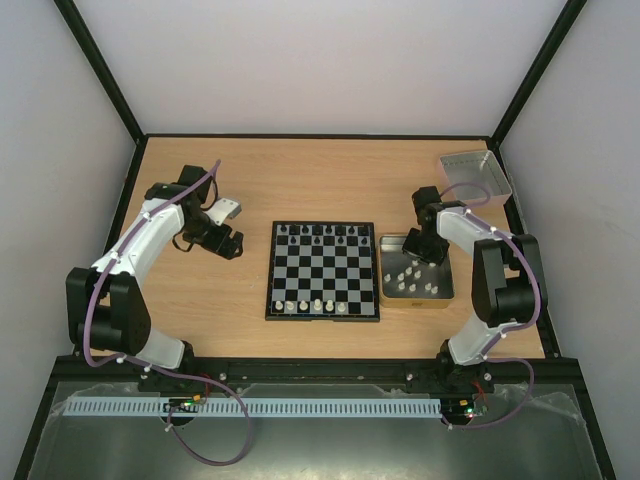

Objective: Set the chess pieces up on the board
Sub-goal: Pick up the chess piece from the storage box, then place the chess piece on the chessboard.

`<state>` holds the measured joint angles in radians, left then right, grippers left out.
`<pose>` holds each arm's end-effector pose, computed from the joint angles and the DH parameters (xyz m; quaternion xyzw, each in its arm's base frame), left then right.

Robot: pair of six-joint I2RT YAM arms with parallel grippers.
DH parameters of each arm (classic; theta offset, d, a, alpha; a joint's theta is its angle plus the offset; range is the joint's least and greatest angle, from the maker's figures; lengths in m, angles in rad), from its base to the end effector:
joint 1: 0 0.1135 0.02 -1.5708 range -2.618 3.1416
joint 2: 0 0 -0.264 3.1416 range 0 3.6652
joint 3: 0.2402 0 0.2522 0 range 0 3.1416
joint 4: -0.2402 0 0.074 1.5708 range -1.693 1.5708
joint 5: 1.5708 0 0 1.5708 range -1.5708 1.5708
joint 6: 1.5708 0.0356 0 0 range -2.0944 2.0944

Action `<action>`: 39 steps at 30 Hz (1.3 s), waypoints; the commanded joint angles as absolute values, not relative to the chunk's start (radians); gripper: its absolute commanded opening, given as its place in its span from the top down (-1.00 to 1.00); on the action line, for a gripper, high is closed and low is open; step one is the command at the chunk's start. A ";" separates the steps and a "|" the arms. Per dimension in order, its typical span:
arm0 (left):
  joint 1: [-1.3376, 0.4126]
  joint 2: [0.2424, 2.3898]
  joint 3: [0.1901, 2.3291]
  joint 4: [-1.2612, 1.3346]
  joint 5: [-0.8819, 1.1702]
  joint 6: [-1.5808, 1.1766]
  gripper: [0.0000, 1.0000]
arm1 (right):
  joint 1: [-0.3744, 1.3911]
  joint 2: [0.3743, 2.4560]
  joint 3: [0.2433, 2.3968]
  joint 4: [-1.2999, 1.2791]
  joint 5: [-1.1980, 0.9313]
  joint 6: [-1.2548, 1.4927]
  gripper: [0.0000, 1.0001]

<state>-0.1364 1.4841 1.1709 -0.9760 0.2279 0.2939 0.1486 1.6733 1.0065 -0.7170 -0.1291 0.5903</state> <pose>0.2752 -0.0459 0.2537 0.2256 0.9576 -0.1013 0.1478 0.2930 0.0485 0.1644 0.2118 0.9707 0.0935 0.0637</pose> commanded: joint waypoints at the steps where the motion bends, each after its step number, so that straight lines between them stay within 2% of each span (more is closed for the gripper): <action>1: -0.140 1.468 1.158 -0.974 0.236 0.287 -0.94 | 0.143 1.637 1.011 -0.748 -0.086 0.594 0.95; 7: -0.140 1.475 1.157 -0.970 0.239 0.290 -0.94 | 0.156 1.507 1.011 -0.815 -0.100 0.604 0.95; 12: -0.140 1.483 1.158 -0.964 0.244 0.290 -0.94 | 0.280 1.398 1.071 -0.943 -0.046 0.621 0.95; 20: -0.140 1.496 1.151 -0.954 0.247 0.292 -0.94 | 0.505 1.313 1.104 -1.064 -0.104 0.688 0.95; 29: -0.140 1.492 1.140 -0.940 0.247 0.285 -0.98 | 0.750 1.346 1.044 -1.010 -0.119 0.790 0.95; 39: -0.140 1.470 1.119 -0.925 0.242 0.273 -0.98 | 0.829 1.422 0.912 -0.833 -0.144 0.865 0.96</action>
